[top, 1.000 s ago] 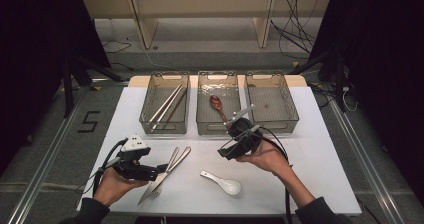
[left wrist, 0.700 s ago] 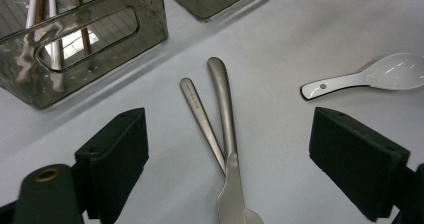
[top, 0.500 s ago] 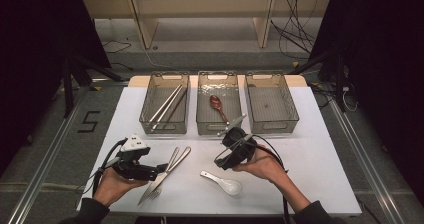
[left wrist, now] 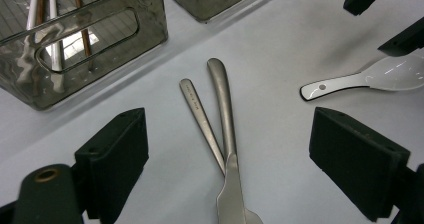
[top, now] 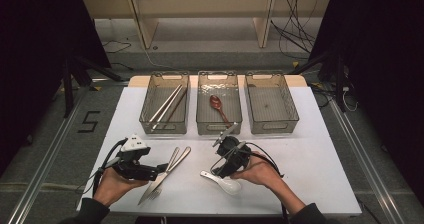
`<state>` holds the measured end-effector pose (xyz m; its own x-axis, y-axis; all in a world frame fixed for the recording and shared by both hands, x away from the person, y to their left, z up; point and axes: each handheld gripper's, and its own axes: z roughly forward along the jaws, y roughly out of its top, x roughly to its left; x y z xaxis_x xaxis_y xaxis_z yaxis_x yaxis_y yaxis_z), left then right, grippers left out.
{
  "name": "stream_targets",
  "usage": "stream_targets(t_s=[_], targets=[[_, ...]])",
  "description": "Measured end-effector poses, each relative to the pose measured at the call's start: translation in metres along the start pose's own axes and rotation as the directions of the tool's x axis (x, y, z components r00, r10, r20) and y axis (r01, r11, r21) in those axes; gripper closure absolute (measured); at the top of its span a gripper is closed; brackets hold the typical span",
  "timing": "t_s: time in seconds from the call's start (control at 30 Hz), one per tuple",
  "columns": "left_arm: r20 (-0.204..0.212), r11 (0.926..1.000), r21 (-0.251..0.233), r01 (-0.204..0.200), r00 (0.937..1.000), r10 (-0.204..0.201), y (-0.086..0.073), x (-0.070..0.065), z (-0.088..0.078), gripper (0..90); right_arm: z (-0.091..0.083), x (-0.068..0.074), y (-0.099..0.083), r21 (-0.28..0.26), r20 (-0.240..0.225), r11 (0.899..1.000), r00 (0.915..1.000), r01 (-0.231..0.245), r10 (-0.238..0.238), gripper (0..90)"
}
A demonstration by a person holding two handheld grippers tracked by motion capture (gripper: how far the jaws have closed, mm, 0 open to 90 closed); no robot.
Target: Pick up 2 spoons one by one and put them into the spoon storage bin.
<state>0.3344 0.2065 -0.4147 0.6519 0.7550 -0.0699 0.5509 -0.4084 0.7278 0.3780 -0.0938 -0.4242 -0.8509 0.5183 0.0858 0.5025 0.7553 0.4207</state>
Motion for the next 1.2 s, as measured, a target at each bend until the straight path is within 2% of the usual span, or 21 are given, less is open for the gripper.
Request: stream_targets(t_s=[0.4, 0.7, 0.8, 0.93, 1.2], targets=[[0.0, 1.0, -0.001, 0.001, 1.0, -0.001, 0.0, 0.0, 0.0, 15.2, 0.026, 0.011, 0.0, 0.069, -0.038, 0.996, 0.9982, 0.048, -0.046, 45.6], [0.0, 1.0, 0.002, -0.004, 1.0, 0.004, 0.0, 0.0, 0.0, 15.3, 0.032, 0.014, 0.0, 0.084, -0.049, 0.994, 0.9963, 0.075, -0.071, 53.4], [0.0, 1.0, 0.003, -0.005, 1.0, 0.005, 0.0, 0.0, 0.0, 15.3, 0.034, 0.015, -0.001, 0.101, -0.055, 0.993, 0.9967, 0.065, -0.06, 56.1], [0.0, 1.0, 0.006, -0.006, 1.0, 0.006, 0.0, 0.0, 0.0, 15.3, 0.037, 0.015, -0.002, 0.11, -0.048, 0.99, 0.9954, 0.088, -0.083, 60.9], [-0.001, 1.0, 0.004, -0.006, 1.0, 0.006, 0.0, 0.0, 0.0, 15.3, 0.041, 0.018, -0.002, 0.131, -0.033, 0.986, 0.9945, 0.103, -0.1, 70.6]])
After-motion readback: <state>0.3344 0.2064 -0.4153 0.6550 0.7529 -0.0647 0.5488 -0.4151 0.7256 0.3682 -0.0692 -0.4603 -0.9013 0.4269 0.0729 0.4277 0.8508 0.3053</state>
